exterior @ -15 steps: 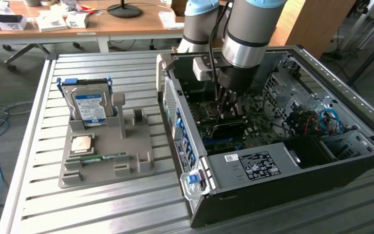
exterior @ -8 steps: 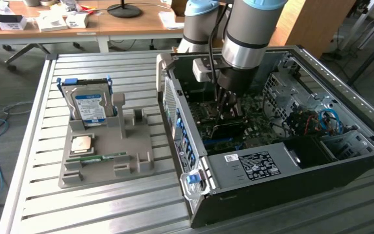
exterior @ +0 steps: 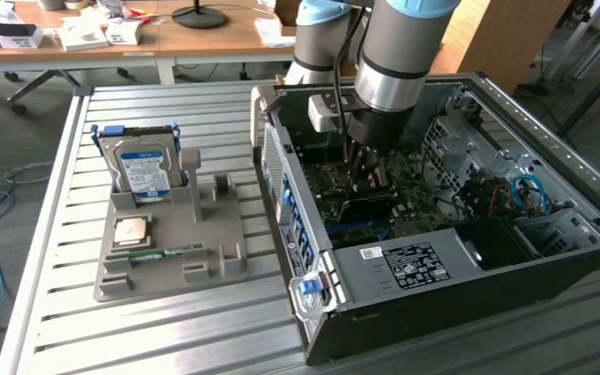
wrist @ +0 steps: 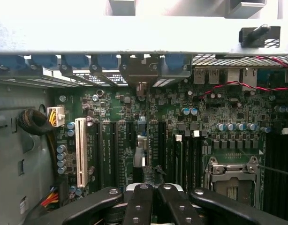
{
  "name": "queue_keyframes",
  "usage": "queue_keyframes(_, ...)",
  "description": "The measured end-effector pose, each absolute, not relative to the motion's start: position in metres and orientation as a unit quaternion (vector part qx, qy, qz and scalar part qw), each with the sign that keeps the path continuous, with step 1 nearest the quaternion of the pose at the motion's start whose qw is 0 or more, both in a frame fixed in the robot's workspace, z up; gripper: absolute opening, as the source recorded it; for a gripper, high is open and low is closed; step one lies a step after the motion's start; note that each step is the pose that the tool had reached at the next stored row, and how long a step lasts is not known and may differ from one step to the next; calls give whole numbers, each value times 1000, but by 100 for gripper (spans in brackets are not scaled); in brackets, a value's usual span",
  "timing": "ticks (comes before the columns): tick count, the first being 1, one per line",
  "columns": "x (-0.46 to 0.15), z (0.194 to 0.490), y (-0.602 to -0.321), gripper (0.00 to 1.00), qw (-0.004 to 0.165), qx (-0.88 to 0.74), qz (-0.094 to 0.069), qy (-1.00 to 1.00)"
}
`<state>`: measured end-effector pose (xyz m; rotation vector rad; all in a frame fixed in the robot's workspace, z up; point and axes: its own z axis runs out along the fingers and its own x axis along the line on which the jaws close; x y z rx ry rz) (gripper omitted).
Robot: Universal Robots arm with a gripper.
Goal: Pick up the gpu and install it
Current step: 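Press down on the gpu until it lock into place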
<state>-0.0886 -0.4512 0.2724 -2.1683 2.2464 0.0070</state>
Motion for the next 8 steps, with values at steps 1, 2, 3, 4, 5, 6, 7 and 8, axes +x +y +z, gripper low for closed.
queue_keyframes(1, -89, 272, -451, 11, 10, -694, 2, 719)
queue_keyframes(2, -89, 271, -451, 11, 10, -694, 2, 719)
queue_keyframes(3, -89, 270, -451, 11, 10, -694, 2, 719)
queue_keyframes(4, -89, 270, -451, 11, 10, -694, 2, 719)
queue_keyframes(5, -89, 270, -451, 11, 10, -694, 2, 719)
queue_keyframes(6, -89, 270, -451, 11, 10, -694, 2, 719)
queue_keyframes(7, -89, 270, -451, 11, 10, -694, 2, 719)
queue_keyframes(8, -89, 269, -451, 11, 10, -694, 2, 719)
